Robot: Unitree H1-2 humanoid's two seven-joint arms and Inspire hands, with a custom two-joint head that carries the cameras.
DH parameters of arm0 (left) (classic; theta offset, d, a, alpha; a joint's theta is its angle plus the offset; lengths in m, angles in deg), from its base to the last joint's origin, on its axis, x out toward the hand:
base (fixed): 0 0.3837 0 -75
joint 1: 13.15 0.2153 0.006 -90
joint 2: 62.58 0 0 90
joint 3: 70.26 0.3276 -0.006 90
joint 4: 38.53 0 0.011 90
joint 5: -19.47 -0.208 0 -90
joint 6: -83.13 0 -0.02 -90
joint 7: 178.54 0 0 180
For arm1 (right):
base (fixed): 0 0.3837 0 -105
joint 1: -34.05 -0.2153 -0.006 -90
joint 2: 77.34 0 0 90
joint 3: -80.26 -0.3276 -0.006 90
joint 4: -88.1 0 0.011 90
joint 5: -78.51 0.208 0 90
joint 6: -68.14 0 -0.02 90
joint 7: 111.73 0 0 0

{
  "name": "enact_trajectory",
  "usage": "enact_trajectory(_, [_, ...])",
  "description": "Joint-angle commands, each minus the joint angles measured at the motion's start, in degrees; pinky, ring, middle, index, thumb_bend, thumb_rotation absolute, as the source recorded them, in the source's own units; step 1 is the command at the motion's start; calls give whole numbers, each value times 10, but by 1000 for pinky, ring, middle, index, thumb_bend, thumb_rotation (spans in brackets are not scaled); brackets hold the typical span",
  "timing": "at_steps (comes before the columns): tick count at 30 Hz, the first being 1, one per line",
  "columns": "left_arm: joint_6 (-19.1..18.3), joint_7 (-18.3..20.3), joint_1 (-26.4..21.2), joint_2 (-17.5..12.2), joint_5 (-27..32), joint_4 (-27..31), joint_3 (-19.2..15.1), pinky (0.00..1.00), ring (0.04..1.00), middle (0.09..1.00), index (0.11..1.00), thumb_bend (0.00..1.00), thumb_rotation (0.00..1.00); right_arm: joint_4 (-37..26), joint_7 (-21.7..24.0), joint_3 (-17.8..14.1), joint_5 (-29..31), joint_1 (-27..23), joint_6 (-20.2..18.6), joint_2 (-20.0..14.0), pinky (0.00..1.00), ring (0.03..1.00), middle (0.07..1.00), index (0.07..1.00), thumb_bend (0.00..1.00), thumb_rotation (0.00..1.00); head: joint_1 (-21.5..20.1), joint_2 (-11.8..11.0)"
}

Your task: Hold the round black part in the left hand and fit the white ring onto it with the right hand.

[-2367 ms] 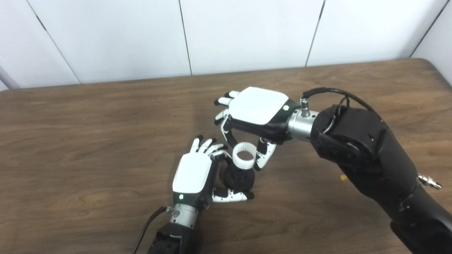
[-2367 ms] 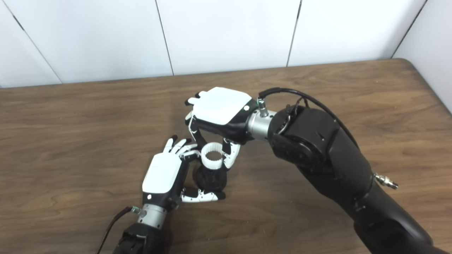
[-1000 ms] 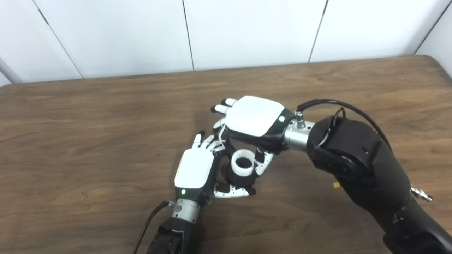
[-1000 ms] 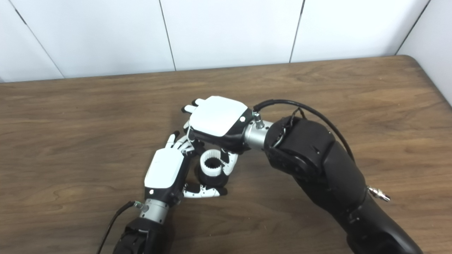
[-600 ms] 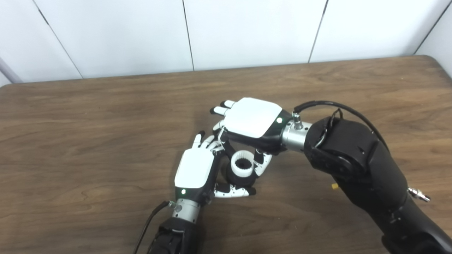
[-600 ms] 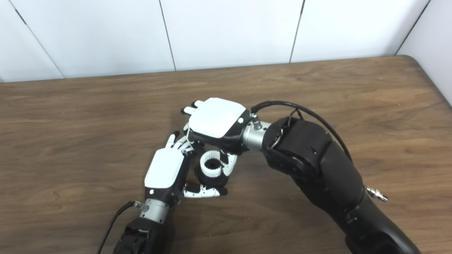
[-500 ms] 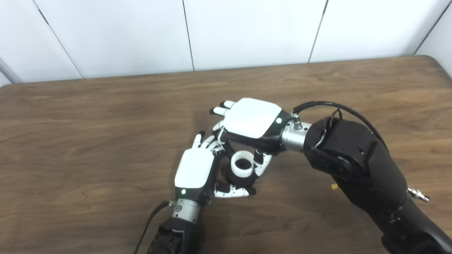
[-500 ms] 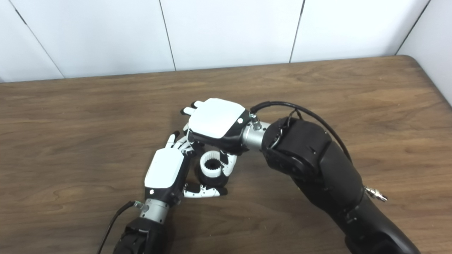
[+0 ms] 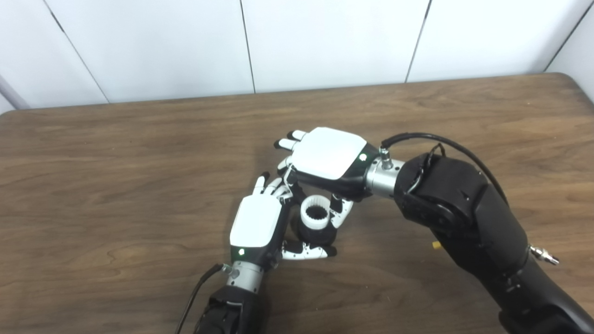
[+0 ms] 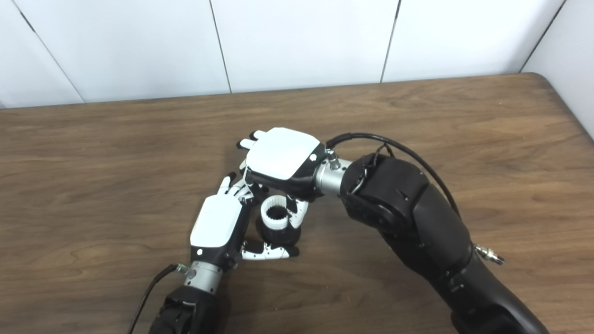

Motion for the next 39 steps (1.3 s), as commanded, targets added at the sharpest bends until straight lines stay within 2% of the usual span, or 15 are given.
enact_trajectory(1, [0, 6, -5, 2, -3, 3, 2, 1000, 892, 783, 482, 525, 54, -6, -19, -5, -4, -15, 8, 2, 1000, 991, 831, 481, 526, 135, 0, 0])
enact_trajectory(20, [-3, 5, -10, 7, -6, 0, 2, 1000, 891, 781, 483, 525, 54, 1, -18, -5, -3, -13, 10, 3, 1000, 993, 837, 481, 526, 136, 0, 1])
enact_trajectory(39, [-5, 6, -11, 5, -11, 1, 2, 1000, 886, 774, 482, 525, 55, -1, -10, 10, -8, -5, 18, -4, 1000, 999, 826, 481, 526, 135, -1, 3])
